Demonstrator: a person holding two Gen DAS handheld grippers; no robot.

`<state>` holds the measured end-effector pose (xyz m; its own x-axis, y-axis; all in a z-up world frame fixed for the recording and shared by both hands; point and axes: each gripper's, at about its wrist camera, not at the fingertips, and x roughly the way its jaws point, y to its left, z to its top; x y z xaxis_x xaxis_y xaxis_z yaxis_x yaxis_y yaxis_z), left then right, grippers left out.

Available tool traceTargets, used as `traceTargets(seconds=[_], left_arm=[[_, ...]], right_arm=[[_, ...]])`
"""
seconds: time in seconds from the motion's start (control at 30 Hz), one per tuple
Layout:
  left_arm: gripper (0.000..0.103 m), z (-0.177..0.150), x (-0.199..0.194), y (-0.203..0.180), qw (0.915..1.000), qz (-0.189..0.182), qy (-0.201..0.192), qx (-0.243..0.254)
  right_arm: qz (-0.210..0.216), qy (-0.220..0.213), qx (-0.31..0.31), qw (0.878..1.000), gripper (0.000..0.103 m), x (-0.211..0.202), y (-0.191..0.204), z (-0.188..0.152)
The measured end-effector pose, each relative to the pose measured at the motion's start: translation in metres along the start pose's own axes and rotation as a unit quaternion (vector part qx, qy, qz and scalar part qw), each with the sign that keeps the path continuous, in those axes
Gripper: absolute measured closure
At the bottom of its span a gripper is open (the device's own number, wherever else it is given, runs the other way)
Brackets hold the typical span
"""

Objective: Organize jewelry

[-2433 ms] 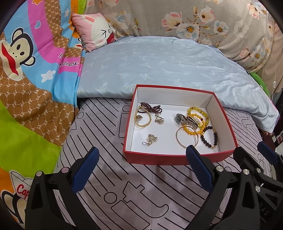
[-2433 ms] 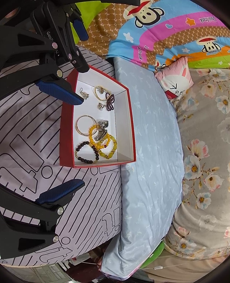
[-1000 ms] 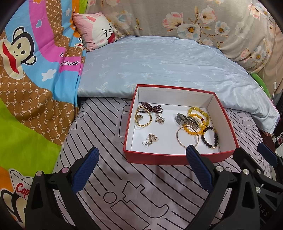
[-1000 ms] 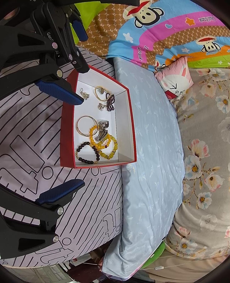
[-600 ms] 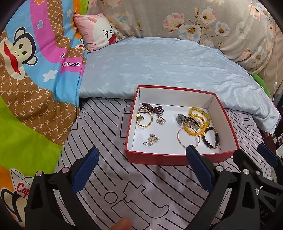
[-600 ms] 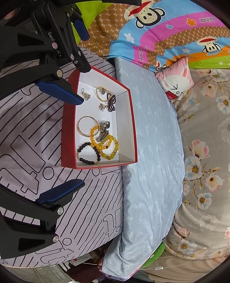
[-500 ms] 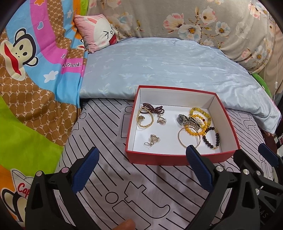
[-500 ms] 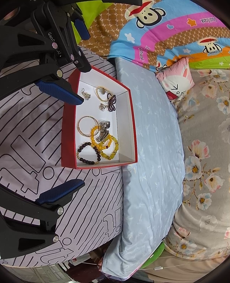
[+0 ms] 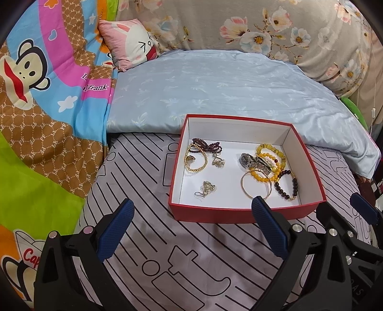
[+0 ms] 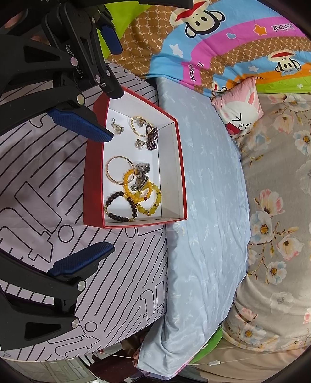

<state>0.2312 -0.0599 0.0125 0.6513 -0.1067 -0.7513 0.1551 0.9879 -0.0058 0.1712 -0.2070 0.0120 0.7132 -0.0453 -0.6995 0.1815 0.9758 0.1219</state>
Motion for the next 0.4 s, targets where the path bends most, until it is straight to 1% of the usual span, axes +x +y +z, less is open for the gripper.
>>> traceTargets(seconds=[0.4], left_arm=[[0.007, -0.0014, 0.0007, -0.0026, 1.0, -0.001, 0.001, -0.001]], right_arm=[[-0.002, 0.001, 0.004, 1.0, 0.019, 0.0023, -0.0031, 0.0005]])
